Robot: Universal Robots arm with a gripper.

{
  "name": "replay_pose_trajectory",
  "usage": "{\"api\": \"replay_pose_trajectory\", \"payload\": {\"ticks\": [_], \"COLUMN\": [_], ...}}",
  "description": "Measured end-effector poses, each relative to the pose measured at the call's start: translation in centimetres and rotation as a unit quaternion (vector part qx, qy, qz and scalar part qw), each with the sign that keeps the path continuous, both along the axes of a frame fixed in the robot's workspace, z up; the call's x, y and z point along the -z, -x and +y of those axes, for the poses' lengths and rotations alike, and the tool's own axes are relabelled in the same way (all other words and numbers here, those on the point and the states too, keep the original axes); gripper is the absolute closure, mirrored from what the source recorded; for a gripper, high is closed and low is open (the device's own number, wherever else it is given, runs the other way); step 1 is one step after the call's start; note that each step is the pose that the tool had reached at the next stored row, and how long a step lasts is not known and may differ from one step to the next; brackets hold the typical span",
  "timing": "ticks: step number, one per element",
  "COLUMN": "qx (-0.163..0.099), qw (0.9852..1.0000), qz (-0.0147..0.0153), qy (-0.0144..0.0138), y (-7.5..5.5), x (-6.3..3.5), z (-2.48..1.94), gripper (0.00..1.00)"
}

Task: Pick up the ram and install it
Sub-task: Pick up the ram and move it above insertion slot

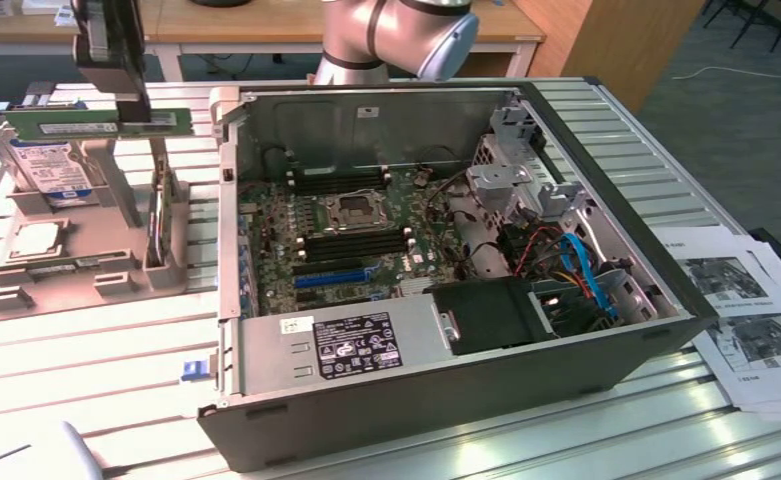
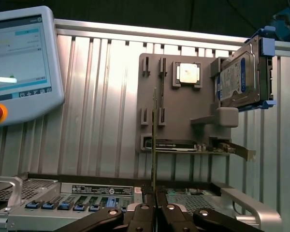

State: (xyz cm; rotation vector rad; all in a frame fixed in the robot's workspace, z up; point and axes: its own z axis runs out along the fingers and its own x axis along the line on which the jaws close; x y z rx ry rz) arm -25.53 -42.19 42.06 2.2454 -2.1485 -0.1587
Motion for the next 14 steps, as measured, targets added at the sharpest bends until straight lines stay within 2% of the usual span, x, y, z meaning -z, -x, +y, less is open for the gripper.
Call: {"api": "replay_pose_trajectory", "payload": {"ticks": [14], "qx": [0.000], "qw": [1.0000], "qz": [0.0000], "qy": [0.0000], "y": [-3.4], "x": [0.00], "z": [-0.04], "gripper": [0.88]}}
